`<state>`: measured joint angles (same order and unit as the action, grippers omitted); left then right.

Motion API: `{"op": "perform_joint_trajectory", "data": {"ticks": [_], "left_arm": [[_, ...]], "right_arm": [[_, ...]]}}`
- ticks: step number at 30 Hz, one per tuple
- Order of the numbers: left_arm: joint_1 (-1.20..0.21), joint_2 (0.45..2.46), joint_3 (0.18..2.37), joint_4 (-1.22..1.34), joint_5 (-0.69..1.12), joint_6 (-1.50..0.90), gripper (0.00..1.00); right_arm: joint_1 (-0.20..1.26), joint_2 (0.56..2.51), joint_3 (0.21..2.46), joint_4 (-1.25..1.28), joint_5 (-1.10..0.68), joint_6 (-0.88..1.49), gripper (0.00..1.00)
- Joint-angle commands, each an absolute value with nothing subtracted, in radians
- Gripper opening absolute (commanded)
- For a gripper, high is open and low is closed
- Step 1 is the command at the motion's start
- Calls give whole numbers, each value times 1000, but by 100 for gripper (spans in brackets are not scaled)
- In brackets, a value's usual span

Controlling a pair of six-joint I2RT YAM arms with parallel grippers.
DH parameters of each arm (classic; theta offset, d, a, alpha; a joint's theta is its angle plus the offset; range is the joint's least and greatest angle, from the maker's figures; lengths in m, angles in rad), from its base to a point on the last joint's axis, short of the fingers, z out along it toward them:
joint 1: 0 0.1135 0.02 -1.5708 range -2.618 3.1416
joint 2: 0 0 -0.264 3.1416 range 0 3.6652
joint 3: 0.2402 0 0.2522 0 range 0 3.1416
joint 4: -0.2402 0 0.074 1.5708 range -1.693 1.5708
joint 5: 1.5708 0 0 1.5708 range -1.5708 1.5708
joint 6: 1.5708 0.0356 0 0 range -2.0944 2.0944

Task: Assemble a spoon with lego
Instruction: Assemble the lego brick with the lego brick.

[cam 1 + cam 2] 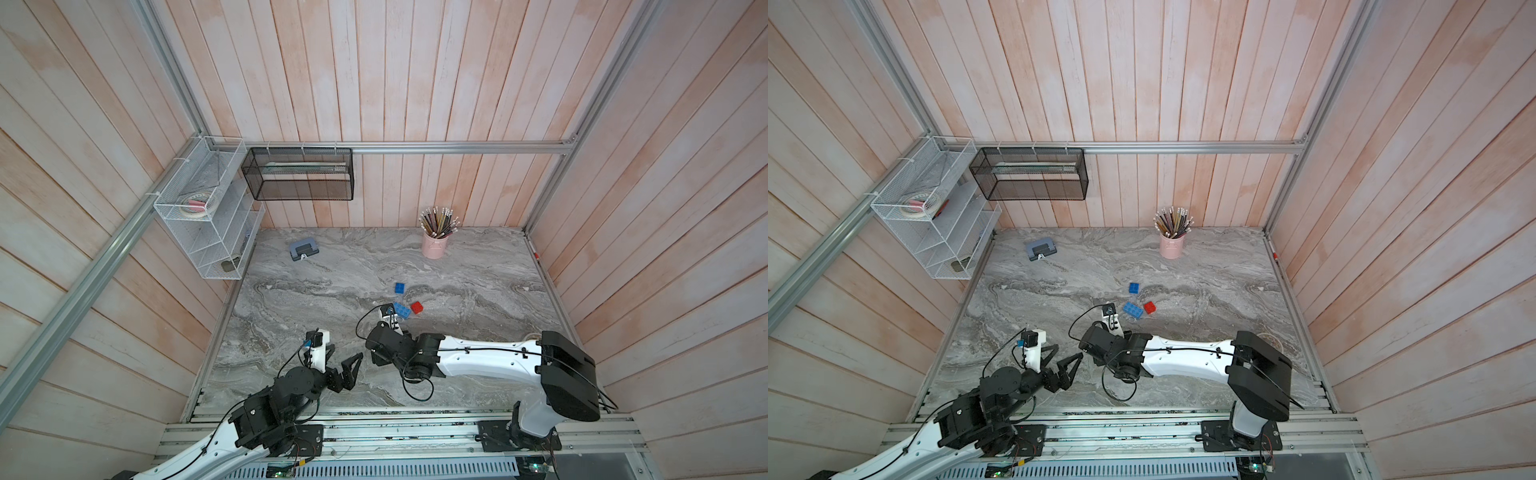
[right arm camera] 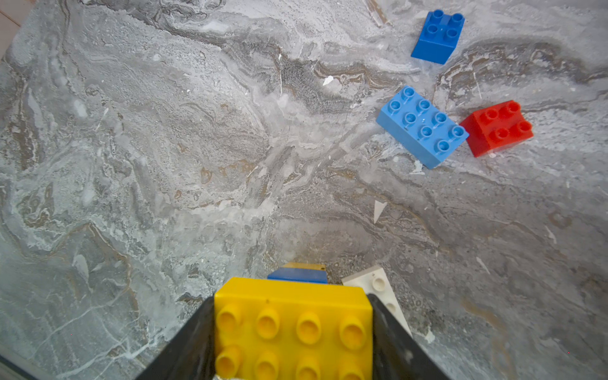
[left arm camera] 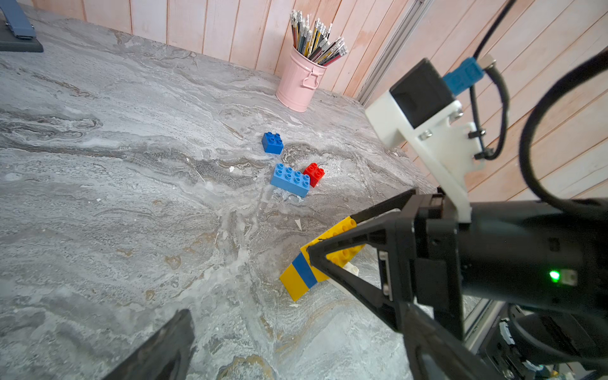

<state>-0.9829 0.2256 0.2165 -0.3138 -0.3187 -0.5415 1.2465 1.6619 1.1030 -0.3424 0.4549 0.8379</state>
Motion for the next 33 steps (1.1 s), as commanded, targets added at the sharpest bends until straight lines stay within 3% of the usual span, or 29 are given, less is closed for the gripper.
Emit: {"op": "perform_joint_trajectory", "data": {"ticks": [1, 13, 33], "left_arm": [[-985, 216, 205, -292, -311, -526, 100], [-985, 216, 206, -292, -310, -526, 100], [-986, 213, 205, -293, -308, -526, 100]], "right_arm": [[1266, 1714, 1117, -438, 463, 851, 46], [1261, 1802, 1209, -580, 408, 852, 46], [1246, 1784, 1085, -449, 287, 894, 46]]}}
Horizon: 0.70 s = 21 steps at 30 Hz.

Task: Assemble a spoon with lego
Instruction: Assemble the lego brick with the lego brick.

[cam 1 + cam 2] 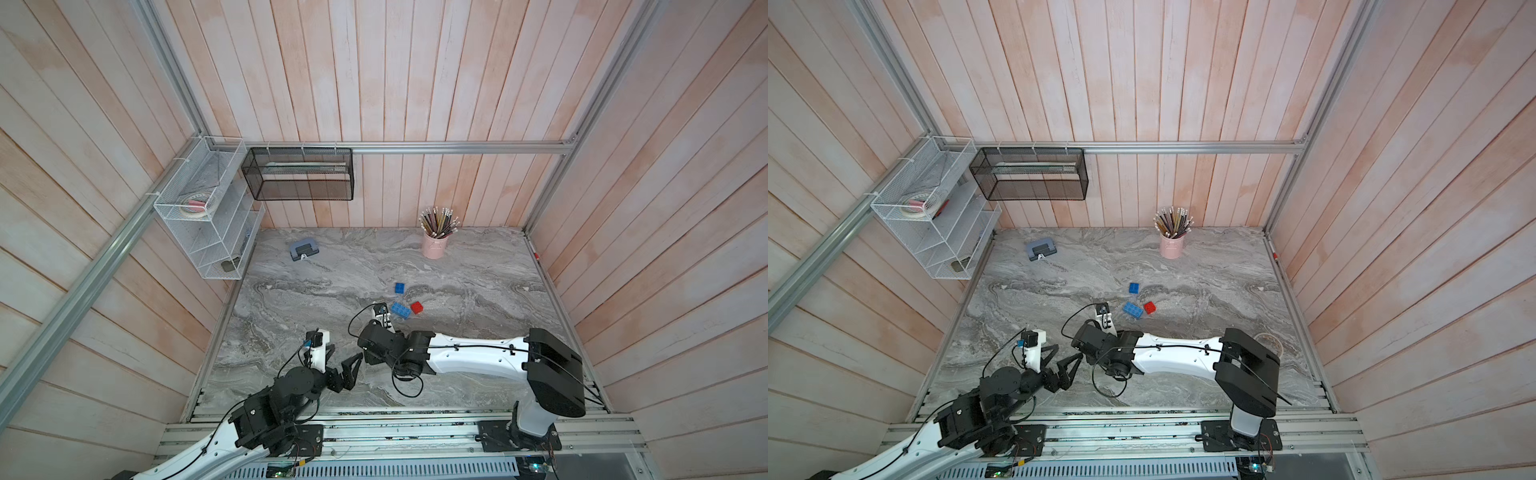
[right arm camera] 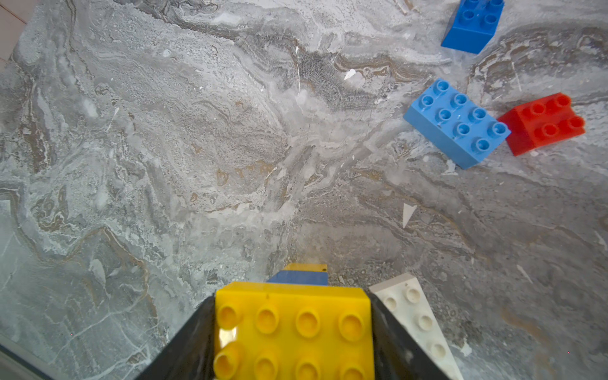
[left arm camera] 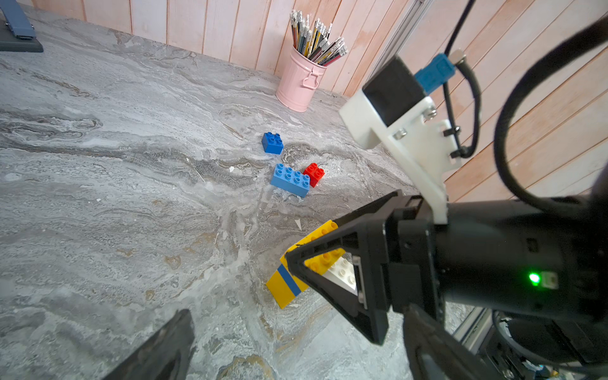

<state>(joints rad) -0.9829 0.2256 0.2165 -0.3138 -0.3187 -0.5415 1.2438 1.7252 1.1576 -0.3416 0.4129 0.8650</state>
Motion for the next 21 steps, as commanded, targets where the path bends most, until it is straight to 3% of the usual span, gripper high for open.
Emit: {"op": "perform_joint_trajectory", "data": {"ticks": [1, 8, 21], "left_arm": [[-986, 213, 204, -293, -307, -526, 100], [-986, 213, 205, -293, -307, -526, 100], [-986, 213, 204, -293, -305, -525, 100]], "right_arm": [[1246, 1786, 1085, -452, 288, 896, 46], [1246, 1810, 1108, -500, 293, 890, 45], [1259, 1819, 1188, -543, 357, 910, 54]]}}
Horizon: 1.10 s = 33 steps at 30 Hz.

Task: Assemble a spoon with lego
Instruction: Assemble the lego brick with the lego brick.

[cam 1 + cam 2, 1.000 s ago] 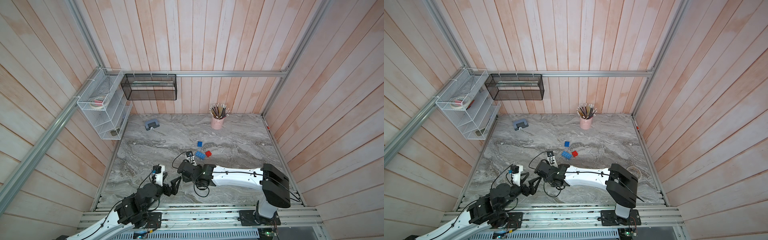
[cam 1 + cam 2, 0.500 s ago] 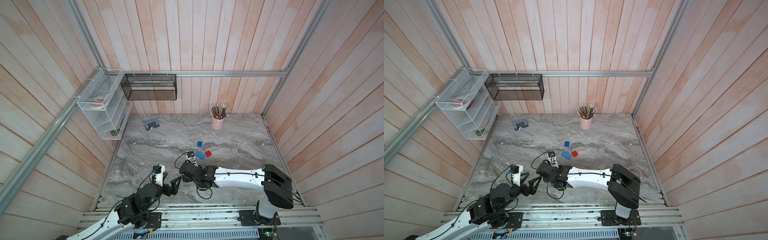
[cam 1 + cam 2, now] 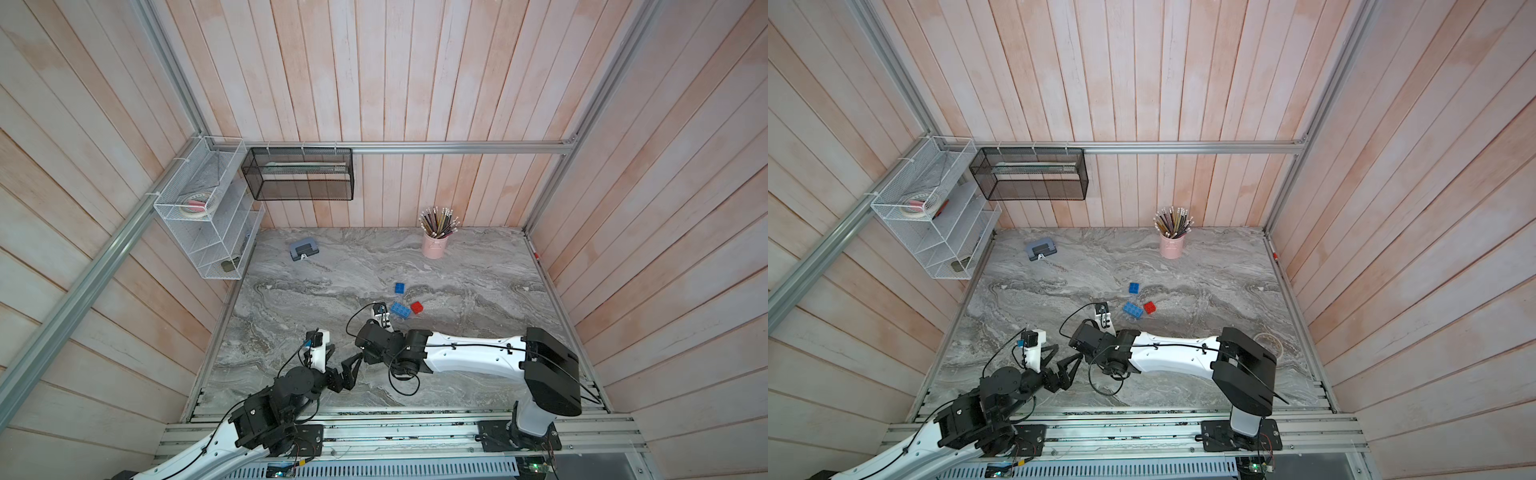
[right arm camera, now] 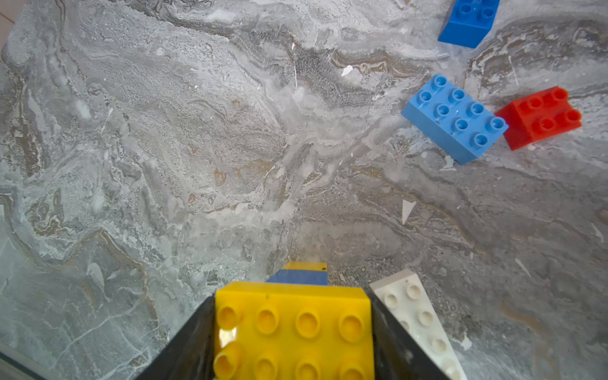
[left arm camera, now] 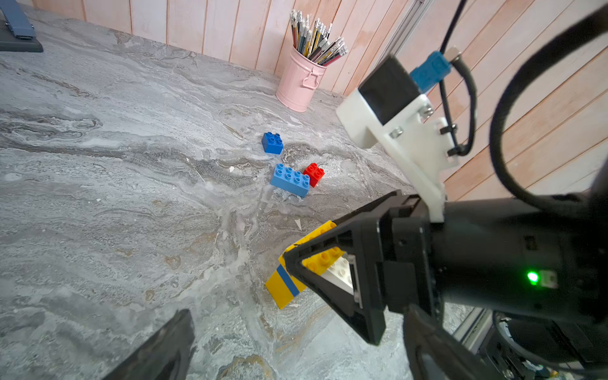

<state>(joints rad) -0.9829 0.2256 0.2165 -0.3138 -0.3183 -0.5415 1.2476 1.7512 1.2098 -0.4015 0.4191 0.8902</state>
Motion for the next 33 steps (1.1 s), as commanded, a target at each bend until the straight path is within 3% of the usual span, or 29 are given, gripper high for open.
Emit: {"op": "perform_joint_trajectory", "data": {"ticks": [1, 25, 33], "left_arm": [[-986, 213, 204, -293, -306, -525, 100], [-986, 208, 202, -290, -302, -525, 100], [-986, 207, 203, -292, -301, -525, 100]], "right_arm": [[1260, 1822, 1193, -543, 358, 908, 55], [1269, 1788, 1259, -515, 379, 867, 82], [1261, 1678, 1240, -536, 403, 852, 92]]}}
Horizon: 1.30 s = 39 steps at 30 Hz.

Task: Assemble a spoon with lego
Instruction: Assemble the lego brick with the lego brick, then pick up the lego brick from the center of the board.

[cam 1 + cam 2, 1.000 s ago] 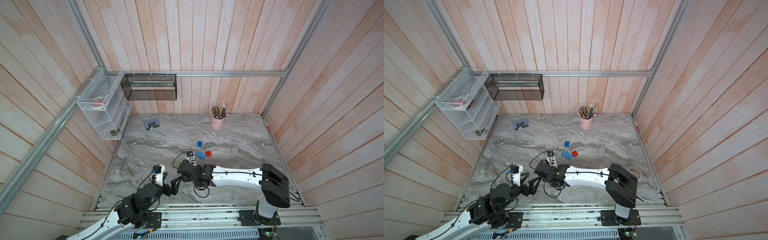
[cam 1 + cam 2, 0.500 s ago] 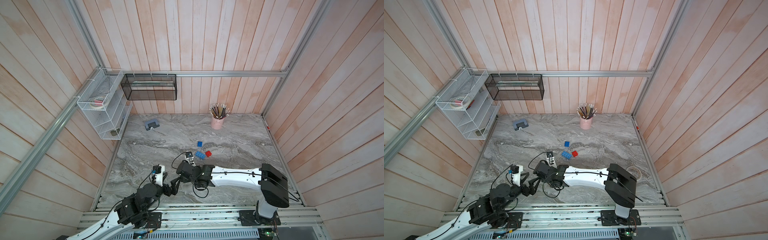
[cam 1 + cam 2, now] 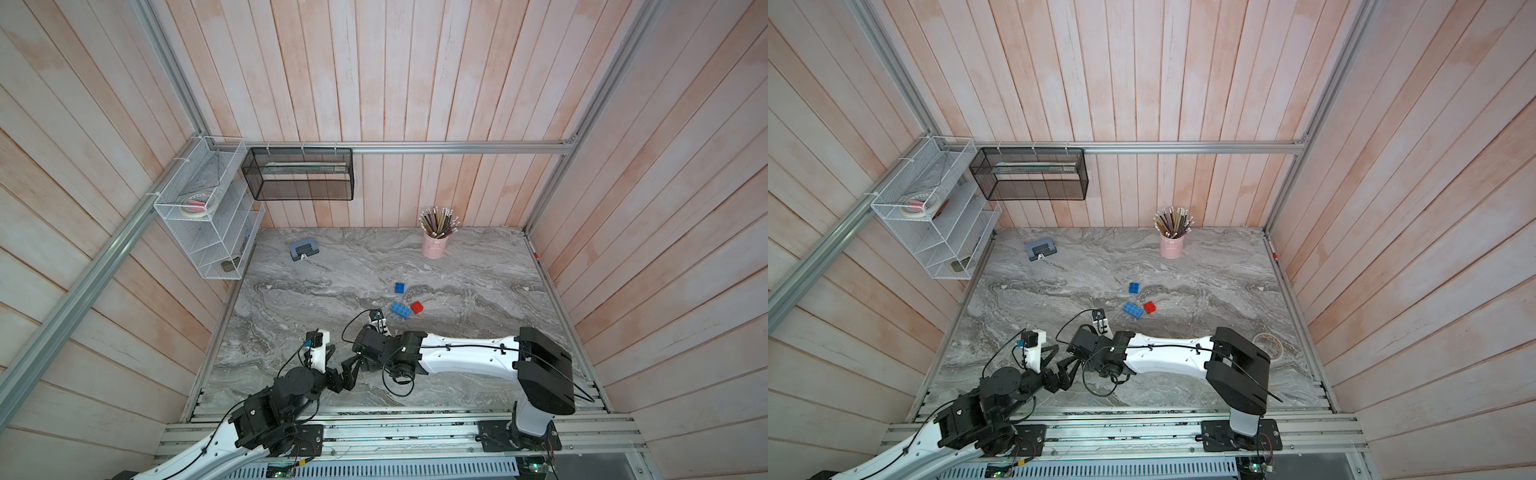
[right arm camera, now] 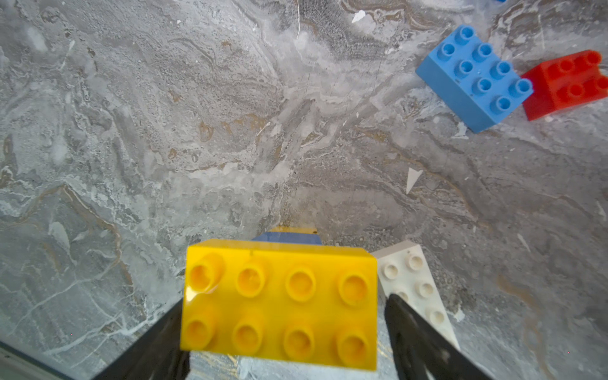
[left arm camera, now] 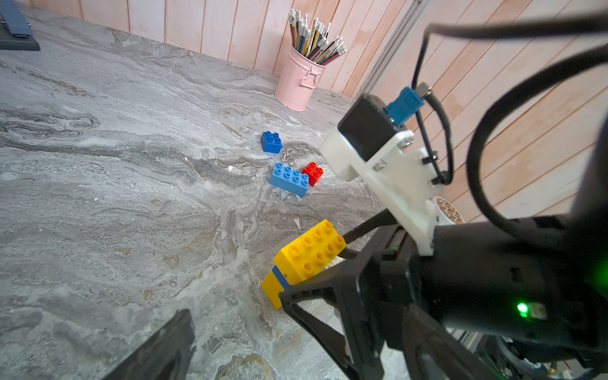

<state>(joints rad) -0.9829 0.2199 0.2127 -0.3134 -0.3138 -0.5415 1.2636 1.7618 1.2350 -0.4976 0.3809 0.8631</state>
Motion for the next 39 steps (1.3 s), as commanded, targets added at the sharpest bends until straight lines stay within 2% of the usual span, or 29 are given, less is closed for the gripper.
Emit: {"op": "perform_joint_trajectory", "data": {"ticks": [1, 6, 10, 14, 20, 26, 39], "left_arm": [[-986, 207, 202, -293, -301, -525, 100], [-986, 203, 201, -290, -301, -525, 100], [-986, 202, 200, -281, -284, -514, 100], [-986, 190, 196, -284, -288, -514, 100], [-986, 193, 195, -281, -288, -515, 100], [-985, 193, 193, -279, -287, -515, 100], [-985, 197, 192, -273, -288, -511, 100]], "right_arm": [[1255, 1651, 1230, -543, 404, 850, 92], [1159, 1457, 1078, -507, 388, 833, 92], [983, 1372, 938, -394, 216, 793, 92], [881, 1365, 886, -300, 120, 754, 92], [752, 1474, 869, -146, -50, 734, 92], [723, 1659, 981, -114, -145, 721, 91], [689, 1933, 1230, -181, -123, 695, 88]]}}
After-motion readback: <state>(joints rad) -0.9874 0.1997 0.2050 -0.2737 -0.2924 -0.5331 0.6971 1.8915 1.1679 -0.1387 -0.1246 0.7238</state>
